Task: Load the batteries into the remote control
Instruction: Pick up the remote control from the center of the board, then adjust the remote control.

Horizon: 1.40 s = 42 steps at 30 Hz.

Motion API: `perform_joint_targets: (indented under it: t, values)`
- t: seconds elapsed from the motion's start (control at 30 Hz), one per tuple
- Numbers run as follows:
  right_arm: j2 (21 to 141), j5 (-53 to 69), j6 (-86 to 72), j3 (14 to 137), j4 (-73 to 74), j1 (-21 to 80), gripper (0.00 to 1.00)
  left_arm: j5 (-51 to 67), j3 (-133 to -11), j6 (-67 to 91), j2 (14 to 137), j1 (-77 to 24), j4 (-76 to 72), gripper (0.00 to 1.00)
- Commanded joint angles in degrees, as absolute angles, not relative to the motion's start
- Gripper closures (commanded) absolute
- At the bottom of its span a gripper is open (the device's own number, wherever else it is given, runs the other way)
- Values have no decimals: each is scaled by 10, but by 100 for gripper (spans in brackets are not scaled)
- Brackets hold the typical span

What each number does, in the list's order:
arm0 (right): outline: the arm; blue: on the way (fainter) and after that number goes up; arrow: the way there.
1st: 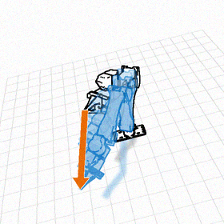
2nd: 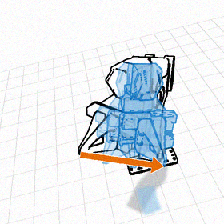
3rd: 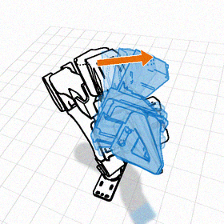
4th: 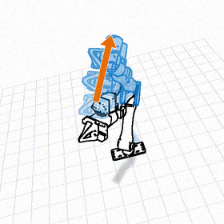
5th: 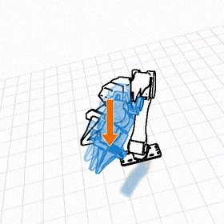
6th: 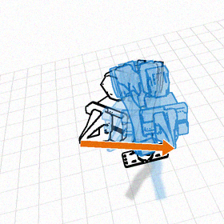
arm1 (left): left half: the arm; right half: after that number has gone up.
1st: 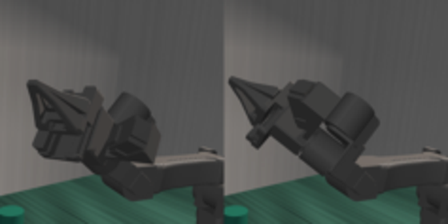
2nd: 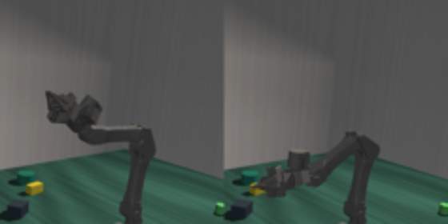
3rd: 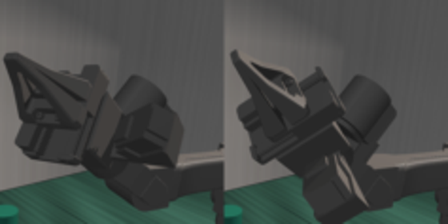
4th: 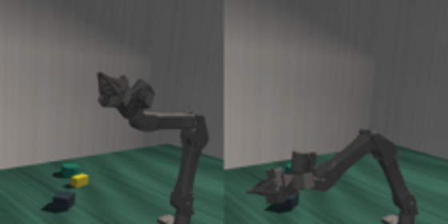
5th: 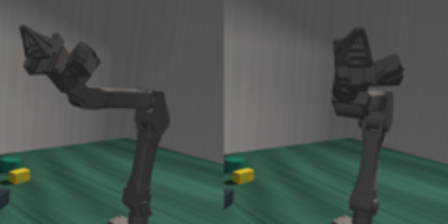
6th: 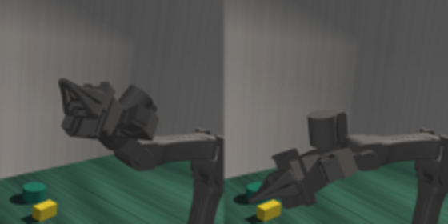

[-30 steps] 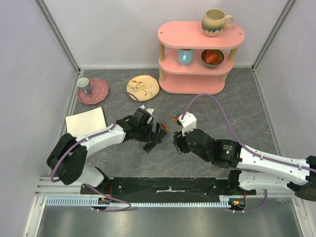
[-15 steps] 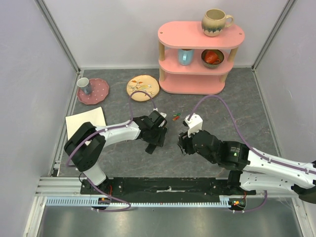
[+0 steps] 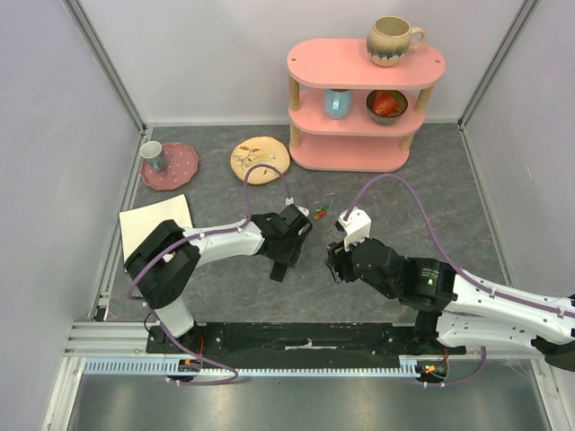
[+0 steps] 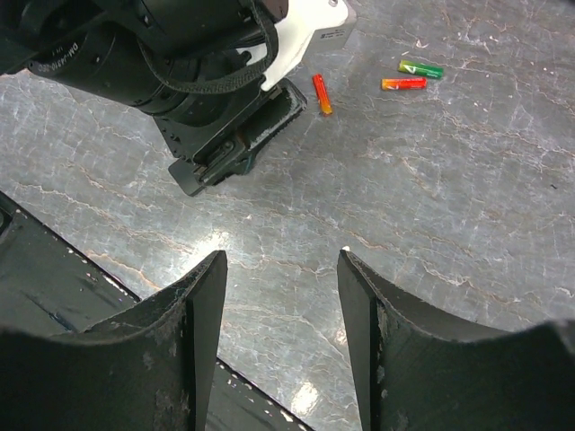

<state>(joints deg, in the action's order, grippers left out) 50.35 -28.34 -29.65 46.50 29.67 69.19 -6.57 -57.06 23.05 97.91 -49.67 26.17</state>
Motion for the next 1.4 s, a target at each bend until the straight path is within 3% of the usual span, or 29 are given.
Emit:
perform_joint_targets:
  t: [0.0,0.03,0.07,0.17,0.57,0.73,0.9,1.13,1.37]
  values:
    - [498,-297,-308,469,300,691,41,-85,-562,224,1017,-505,272,45]
    - [500,-297,-308,470,301,691,41,-88,-562,224,1018,-507,271,50]
    - [502,-298,-308,472,301,691,41,-89,-561,224,1018,-506,270,61]
    - [505,-300,-307,482,303,692,41,-96,-557,226,1008,-509,270,75]
    - [505,-302,-329,512,303,691,40,-55,-547,244,819,-509,223,98]
    - [488,-289,-345,506,273,689,38,-4,-514,268,703,-500,151,98]
    - [445,-268,-373,486,195,674,24,157,-416,345,618,-446,2,98]
    - [389,-224,-388,460,121,648,18,357,-271,520,567,-376,-349,98]
    - [372,-167,-409,420,54,622,14,446,-198,694,623,-360,-746,98]
